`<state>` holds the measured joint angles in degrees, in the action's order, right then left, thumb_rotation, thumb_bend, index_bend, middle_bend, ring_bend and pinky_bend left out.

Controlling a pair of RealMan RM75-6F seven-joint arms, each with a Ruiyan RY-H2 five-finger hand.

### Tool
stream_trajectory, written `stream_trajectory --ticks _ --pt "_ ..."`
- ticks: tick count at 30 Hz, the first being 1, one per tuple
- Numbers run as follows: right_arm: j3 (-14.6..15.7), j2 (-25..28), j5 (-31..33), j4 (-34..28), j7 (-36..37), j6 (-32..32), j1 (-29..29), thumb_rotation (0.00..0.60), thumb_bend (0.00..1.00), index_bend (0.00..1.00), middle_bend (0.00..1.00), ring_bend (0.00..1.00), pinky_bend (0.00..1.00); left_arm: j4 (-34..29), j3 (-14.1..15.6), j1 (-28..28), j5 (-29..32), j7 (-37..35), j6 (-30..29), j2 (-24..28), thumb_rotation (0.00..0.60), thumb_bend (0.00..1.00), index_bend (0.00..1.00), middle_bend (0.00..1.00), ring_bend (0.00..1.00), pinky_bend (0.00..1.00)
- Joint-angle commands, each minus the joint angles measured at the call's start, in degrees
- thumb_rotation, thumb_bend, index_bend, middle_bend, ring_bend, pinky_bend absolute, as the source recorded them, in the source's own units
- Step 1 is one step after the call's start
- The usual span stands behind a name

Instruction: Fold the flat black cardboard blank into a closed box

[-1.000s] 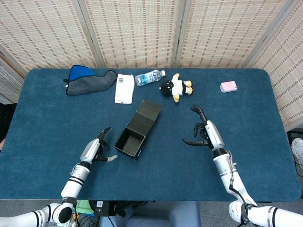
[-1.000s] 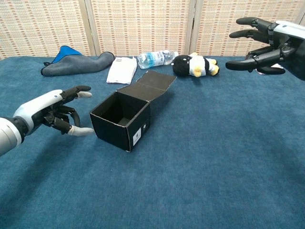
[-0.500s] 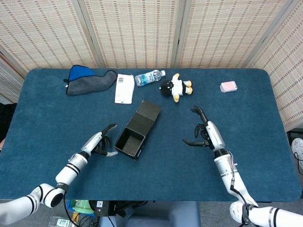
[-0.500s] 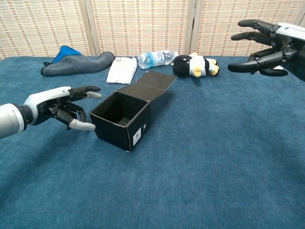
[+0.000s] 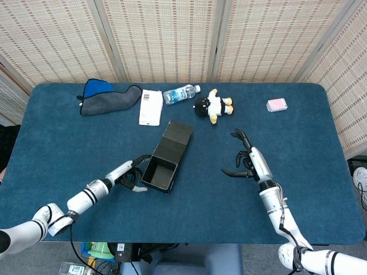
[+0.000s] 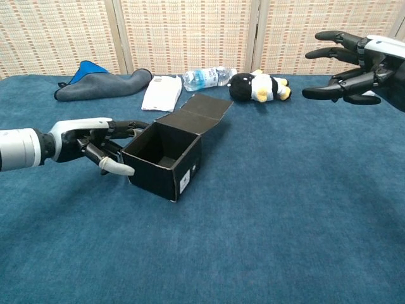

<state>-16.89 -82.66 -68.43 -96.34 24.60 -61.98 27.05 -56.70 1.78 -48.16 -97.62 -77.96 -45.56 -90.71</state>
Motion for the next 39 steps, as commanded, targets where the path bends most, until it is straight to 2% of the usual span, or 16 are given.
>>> stream_trajectory --ticks 1,5,9,15,27,39 --pt "0.0 0.0 0.0 0.1 0.1 0.0 0.0 0.600 0.02 0.00 0.11 0.69 1.00 0.7 1.8 -1.0 -0.9 -2.1 -1.4 -0.3 0.600 0.13 0.00 0.00 0.50 0.69" --pt "0.1 0.0 -0.1 0.4 0.4 0.2 -0.1 0.600 0.02 0.00 0.11 0.69 1.00 -0.5 3.1 -1.0 -0.7 -2.2 -2.4 0.2 0.600 0.13 0.00 0.00 0.50 0.69" --pt "0.2 0.0 -0.3 0.6 0.7 0.5 0.0 0.600 0.02 0.00 0.12 0.69 1.00 -1.1 2.7 -0.3 1.5 0.0 -2.9 -0.1 0.600 0.13 0.00 0.00 0.65 0.69" --pt "0.1 0.3 -0.4 0.5 1.0 0.3 -0.2 0.600 0.02 0.00 0.12 0.69 1.00 -2.0 1.4 0.8 4.8 3.7 -3.3 -1.0 0.600 0.13 0.00 0.00 0.50 0.69" --pt "0.1 0.3 0.0 0.6 1.2 0.4 -0.3 0.600 0.02 0.00 0.12 0.69 1.00 -0.3 1.4 1.4 6.2 5.3 -4.1 -3.8 0.600 0.13 0.00 0.00 0.50 0.69" --pt "0.0 0.2 0.6 1.2 1.2 0.5 -0.5 0.600 0.02 0.00 0.13 0.69 1.00 4.5 0.3 2.3 7.0 4.1 -6.4 -8.5 0.600 0.13 0.00 0.00 0.52 0.69"
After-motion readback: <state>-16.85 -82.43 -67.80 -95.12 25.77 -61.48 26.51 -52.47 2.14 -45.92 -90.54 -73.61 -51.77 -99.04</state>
